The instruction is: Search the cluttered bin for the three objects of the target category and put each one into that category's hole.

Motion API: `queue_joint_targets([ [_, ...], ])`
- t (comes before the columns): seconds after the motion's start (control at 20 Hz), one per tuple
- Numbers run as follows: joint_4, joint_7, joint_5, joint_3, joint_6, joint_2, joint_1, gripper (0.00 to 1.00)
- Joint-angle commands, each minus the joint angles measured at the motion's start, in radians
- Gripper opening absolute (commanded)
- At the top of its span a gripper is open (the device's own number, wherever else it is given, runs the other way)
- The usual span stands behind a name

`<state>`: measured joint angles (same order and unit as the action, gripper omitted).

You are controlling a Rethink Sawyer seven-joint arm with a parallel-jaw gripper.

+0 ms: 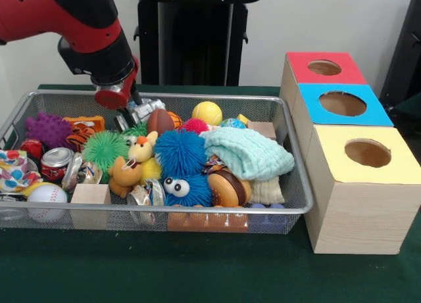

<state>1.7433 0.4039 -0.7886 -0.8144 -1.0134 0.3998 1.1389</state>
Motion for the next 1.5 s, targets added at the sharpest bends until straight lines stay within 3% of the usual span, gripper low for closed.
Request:
queue_joint_targets([
  [0.05,0.045,-0.178,-0.042,-0.068,0.166,-0.131,-0.003,1.0],
  [0.4,0.066,-0.137,-0.076,-0.072,0.207,-0.145,-0.005,1.0],
  [0.45,0.066,-0.134,-0.085,-0.072,0.211,-0.143,-0.009,0.0],
  [0.85,0.09,0.074,-0.103,0.004,0.168,-0.003,-0.108,0.0],
  [1.05,0.078,0.085,-0.061,0.007,0.122,0.037,-0.13,0.0],
  [1.25,0.062,0.067,0.024,-0.011,0.029,0.136,-0.133,0.0],
  [1.5,-0.01,0.049,0.056,-0.013,0.017,0.196,-0.149,0.0],
])
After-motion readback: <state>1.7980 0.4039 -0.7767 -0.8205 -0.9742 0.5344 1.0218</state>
